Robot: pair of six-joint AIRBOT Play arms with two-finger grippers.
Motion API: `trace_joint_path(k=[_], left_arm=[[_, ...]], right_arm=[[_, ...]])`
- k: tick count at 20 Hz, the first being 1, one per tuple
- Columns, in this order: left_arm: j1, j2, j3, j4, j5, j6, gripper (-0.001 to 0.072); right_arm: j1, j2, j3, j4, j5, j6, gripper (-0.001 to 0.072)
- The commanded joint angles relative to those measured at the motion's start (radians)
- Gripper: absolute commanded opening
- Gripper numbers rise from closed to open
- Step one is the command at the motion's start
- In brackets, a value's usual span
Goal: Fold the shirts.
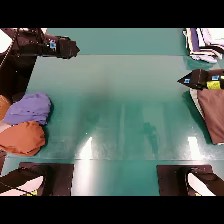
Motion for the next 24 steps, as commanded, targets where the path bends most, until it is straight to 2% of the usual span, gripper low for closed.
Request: trace_joint_path(k=[1, 12, 14, 15, 16, 17, 18, 21, 24], left_arm=[[0.0, 0.0, 0.001, 0.0, 0.0, 0.0, 0.0023], [0.0, 0.0, 0.001, -0.005, 0.013, -0.008, 0.0022], [0.001, 0.001, 0.002, -0.013, 0.053, -0.002, 0.0023], [0.012, 0.005, 0.002, 0.022, 0.027, 0.026, 0.0028], [0.029, 0.006, 0.004, 0.093, -0.031, 0.024, 0.0262], [0.051, 0.006, 0.004, 0.179, -0.105, -0.001, 0.0552], [0.077, 0.006, 0.001, 0.292, -0.197, -0.038, 0.0582], [0.174, 0.006, -0.078, 0.568, -0.37, -0.056, 0.0583], [0.304, 0.006, -0.262, 0.584, -0.359, -0.069, 0.0584]], right_arm=[[0.0, 0.0, 0.0, 0.001, -0.002, 0.0, 0.0014], [0.0, 0.0, 0.0, 0.001, 0.0, 0.0, 0.0014], [0.0, 0.0, 0.0, 0.001, 0.0, 0.0, 0.0015], [0.0, 0.0, 0.0, 0.001, -0.002, 0.0, 0.0014], [0.0, 0.0, 0.0, 0.002, -0.003, 0.0, 0.0014], [0.0, 0.0, 0.0, 0.001, -0.001, 0.0, 0.0014], [0.0, 0.0, 0.0, 0.001, 0.001, 0.0, 0.0014], [0.0, 0.0, 0.0, 0.001, -0.011, 0.0, 0.0014], [0.0, 0.0, -0.001, 0.001, -0.018, 0.001, 0.0014]])
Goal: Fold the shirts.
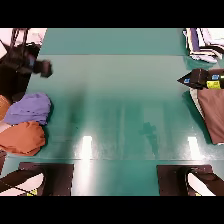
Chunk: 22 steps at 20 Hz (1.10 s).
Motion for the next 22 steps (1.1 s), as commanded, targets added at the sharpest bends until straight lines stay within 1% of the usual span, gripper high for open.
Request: trace_joint_path(k=[1, 4, 8, 9, 11, 12, 13, 15, 18, 19, 22], left_arm=[[0.139, 0.001, -0.2, 0.124, -0.03, -0.021, 0.0584], [0.229, 0.0, -0.37, 0.122, 0.074, -0.044, 0.0583], [0.256, -0.003, -0.467, 0.121, 0.108, -0.047, 0.0582], [0.256, -0.003, -0.467, 0.121, 0.117, -0.049, 0.0545], [0.256, -0.001, -0.461, 0.121, 0.117, -0.049, 0.0247], [0.256, 0.001, -0.454, 0.121, 0.115, -0.049, 0.0118], [0.256, 0.007, -0.439, 0.12, 0.108, -0.049, 0.0021], [0.256, 0.052, -0.382, 0.11, 0.113, -0.049, 0.0022], [0.255, 0.174, -0.187, 0.022, 0.113, -0.016, 0.0022], [0.255, 0.21, -0.105, -0.038, 0.106, 0.002, 0.0022], [0.248, 0.277, 0.16, -0.319, 0.07, 0.085, 0.002]], right_arm=[[0.0, 0.0, -0.001, 0.0, -0.007, 0.001, 0.0014], [0.0, 0.0, -0.001, 0.0, -0.008, 0.001, 0.0014], [0.0, 0.0, -0.001, 0.0, -0.029, 0.001, 0.0014], [0.001, 0.0, -0.001, 0.0, -0.039, 0.001, 0.0014], [0.0, 0.0, -0.001, 0.0, -0.047, 0.001, 0.0014], [0.0, 0.0, -0.001, 0.0, -0.048, 0.001, 0.0014], [0.0, 0.0, -0.001, 0.0, -0.049, 0.001, 0.0014], [0.0, 0.0, 0.0, 0.003, -0.056, 0.001, 0.0014], [0.0, 0.0, 0.042, 0.008, -0.1, 0.001, 0.0014], [0.0, 0.0, 0.08, 0.008, -0.111, 0.001, 0.0014], [0.0, 0.0, 0.202, 0.006, -0.143, 0.001, 0.0014]])
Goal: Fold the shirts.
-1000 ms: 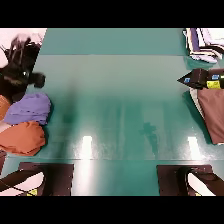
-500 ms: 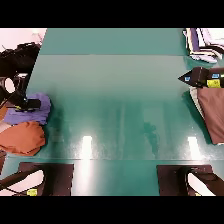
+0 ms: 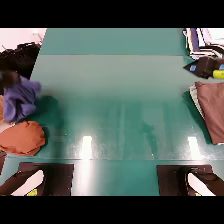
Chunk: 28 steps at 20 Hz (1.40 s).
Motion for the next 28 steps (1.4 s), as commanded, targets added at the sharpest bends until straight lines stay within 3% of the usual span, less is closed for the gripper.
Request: trace_joint_path(k=[1, 4, 8, 13, 17, 18, 19, 20, 21, 25, 28], left_arm=[[-0.032, 0.074, 0.286, -0.288, -0.031, 0.082, 0.002], [-0.214, 0.076, 0.426, -0.264, -0.033, 0.081, 0.0019], [-0.507, 0.026, 0.434, -0.174, -0.051, 0.079, 0.0018], [-0.842, -0.187, 0.418, -0.151, -0.132, 0.053, 0.0019], [-1.037, -0.361, 0.418, -0.16, -0.063, 0.054, 0.0024], [-1.053, -0.383, 0.418, -0.16, -0.039, 0.062, 0.0129], [-1.054, -0.391, 0.418, -0.158, -0.023, 0.061, 0.0442], [-1.04, -0.39, 0.418, -0.127, -0.014, 0.058, 0.0578], [-1.014, -0.384, 0.419, -0.098, -0.025, 0.052, 0.0543], [-0.786, -0.376, 0.389, -0.08, -0.159, 0.024, 0.0543], [-0.587, -0.375, 0.231, -0.196, -0.156, 0.008, 0.0543]], right_arm=[[0.0, 0.0, 0.13, -0.007, -0.044, 0.0, 0.0014], [0.0, 0.0, 0.225, -0.009, -0.049, 0.0, 0.0014], [0.0, 0.0, 0.294, -0.008, -0.046, 0.0, 0.0014], [0.0, 0.001, 0.315, -0.007, -0.023, 0.0, 0.0014], [0.0, 0.001, 0.315, -0.008, 0.007, 0.0, 0.0014], [0.0, 0.001, 0.315, -0.008, 0.011, 0.0, 0.0014], [0.0, 0.001, 0.315, -0.008, 0.015, 0.0, 0.0014], [0.0, 0.001, 0.315, -0.008, 0.02, 0.0, 0.0014], [0.0, 0.0, 0.315, -0.008, 0.023, 0.0, 0.0014], [0.0, 0.0, 0.315, -0.008, 0.025, 0.0, 0.0014], [0.0, 0.0, 0.315, -0.008, 0.025, 0.0, 0.0014]])
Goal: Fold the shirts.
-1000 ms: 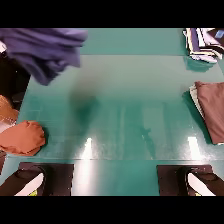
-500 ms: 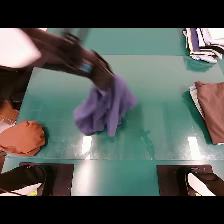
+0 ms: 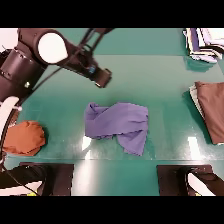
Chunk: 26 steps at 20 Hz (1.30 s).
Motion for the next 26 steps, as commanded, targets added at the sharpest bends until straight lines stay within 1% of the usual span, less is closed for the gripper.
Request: trace_joint_path(k=[1, 4, 7, 8, 9, 11, 14, 15, 16, 17, 19, 20, 22, 24, 25, 26], left_arm=[[0.208, -0.002, -0.183, -0.141, -0.016, -0.015, 0.0543], [0.311, -0.002, -0.427, -0.237, 0.057, 0.011, 0.0544], [0.341, -0.005, -0.612, -0.278, 0.205, 0.011, 0.0544], [0.34, -0.009, -0.649, -0.318, 0.248, 0.023, 0.0544], [0.339, -0.019, -0.677, -0.383, 0.282, 0.066, 0.0544], [0.321, -0.053, -0.691, -0.452, 0.309, 0.109, 0.0543], [0.289, -0.078, -0.689, -0.457, 0.364, 0.108, 0.0541], [0.294, -0.073, -0.676, -0.452, 0.372, 0.093, 0.0457], [0.307, -0.071, -0.652, -0.448, 0.357, 0.089, 0.02], [0.327, -0.071, -0.611, -0.445, 0.323, 0.09, 0.0028], [0.365, -0.069, -0.517, -0.433, 0.264, 0.09, 0.0022], [0.379, -0.069, -0.469, -0.42, 0.24, 0.09, 0.0022], [0.39, -0.058, -0.388, -0.382, 0.226, 0.09, 0.0022], [0.39, -0.05, -0.339, -0.368, 0.226, 0.09, 0.0022], [0.39, -0.047, -0.329, -0.369, 0.23, 0.09, 0.0022], [0.39, -0.047, -0.326, -0.37, 0.234, 0.09, 0.0022]], right_arm=[[0.0, -0.001, 0.001, 0.0, 0.002, 0.0, 0.0014], [0.0, -0.001, 0.001, 0.0, 0.002, 0.0, 0.0014], [0.0, -0.001, 0.001, 0.0, 0.002, 0.0, 0.0014], [0.0, -0.001, 0.001, 0.0, 0.002, 0.0, 0.0014], [0.0, -0.001, 0.001, 0.0, 0.002, 0.0, 0.0014], [0.0, -0.001, 0.0, 0.0, 0.003, 0.0, 0.0014], [0.0, -0.013, -0.001, -0.002, 0.057, 0.0, 0.0014], [0.0, -0.023, -0.001, -0.011, 0.098, 0.001, 0.0014], [0.0, -0.037, -0.002, -0.044, 0.156, 0.007, 0.0014], [0.0, -0.053, -0.002, -0.077, 0.215, 0.027, 0.0014], [0.0, -0.079, -0.026, -0.142, 0.325, 0.051, 0.0014], [0.0, -0.08, -0.069, -0.164, 0.337, 0.056, 0.0014], [-0.001, -0.065, -0.212, -0.181, 0.333, 0.057, 0.0014], [0.004, -0.04, -0.415, -0.173, 0.294, 0.065, 0.0015], [0.011, -0.031, -0.533, -0.16, 0.277, 0.082, 0.0096], [0.023, -0.027, -0.644, -0.121, 0.265, 0.082, 0.0375]])
